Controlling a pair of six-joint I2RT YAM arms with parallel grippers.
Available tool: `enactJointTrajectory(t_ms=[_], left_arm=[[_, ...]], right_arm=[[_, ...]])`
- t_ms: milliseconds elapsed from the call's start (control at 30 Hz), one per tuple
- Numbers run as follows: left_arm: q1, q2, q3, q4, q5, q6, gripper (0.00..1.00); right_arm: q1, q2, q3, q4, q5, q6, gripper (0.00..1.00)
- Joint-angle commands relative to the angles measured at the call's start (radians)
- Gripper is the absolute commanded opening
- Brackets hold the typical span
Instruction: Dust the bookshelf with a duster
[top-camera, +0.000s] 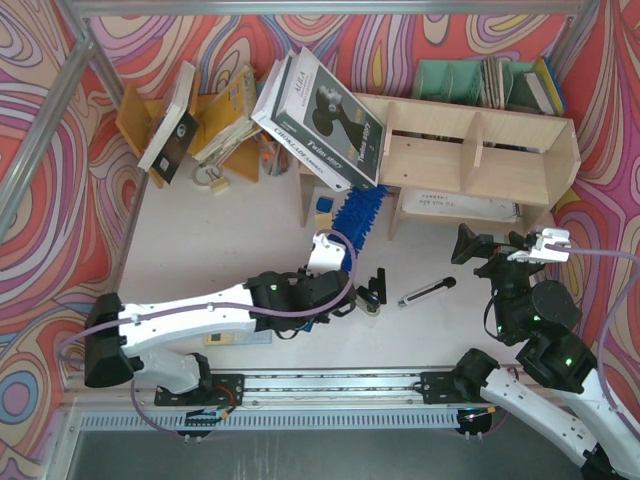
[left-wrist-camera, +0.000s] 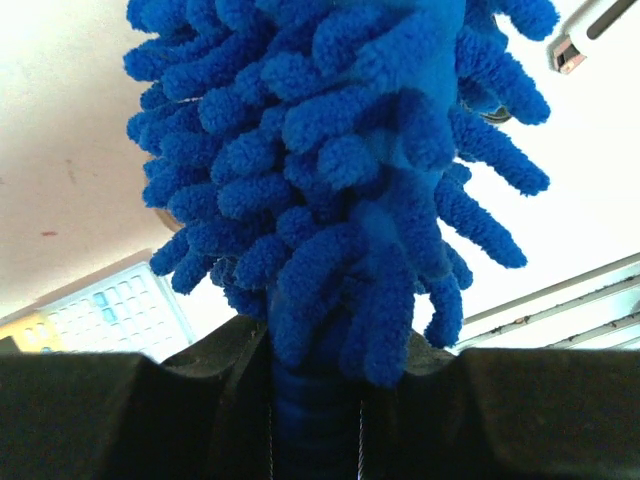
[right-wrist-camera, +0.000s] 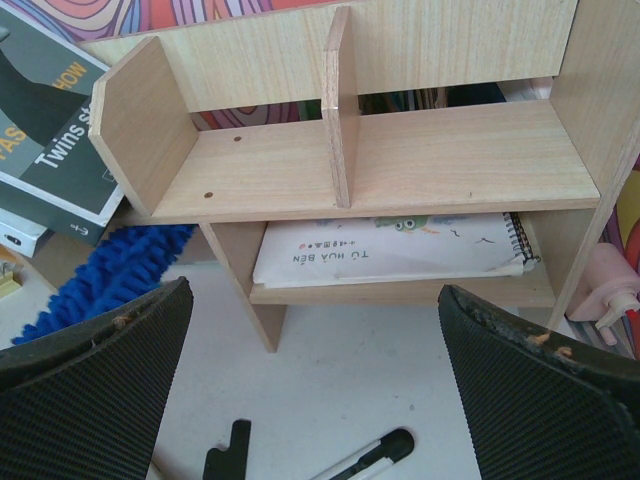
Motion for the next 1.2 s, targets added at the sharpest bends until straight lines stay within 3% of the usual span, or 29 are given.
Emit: enactJointTrajectory(t_ms=[0,300,500,1167], left_arm=[[-0.004,-0.096,-0.026,-0.058,-0.114,-0.01,0.0],[0.0,-0.152,-0.063,-0.119,-0.094,-0.013,0.0],[0.0,-0.168,-0.068,-0.191,-0.005,0.009,0.0],[-0.043,-0.456,-0.106,-0.504,0.265,-0.083,0.0]], right_arm=[[0.004,-0.009,-0.003,0.008,0.007,-0.008,0.99],[0.004,-0.006,-0.003,0.008,0.008,-0.008,0.99],[0.003,-0.004,-0.002,0.008,0.013,-0.011,0.99],[0.004,0.102,0.068,0.046,0.048,0.024,0.99]])
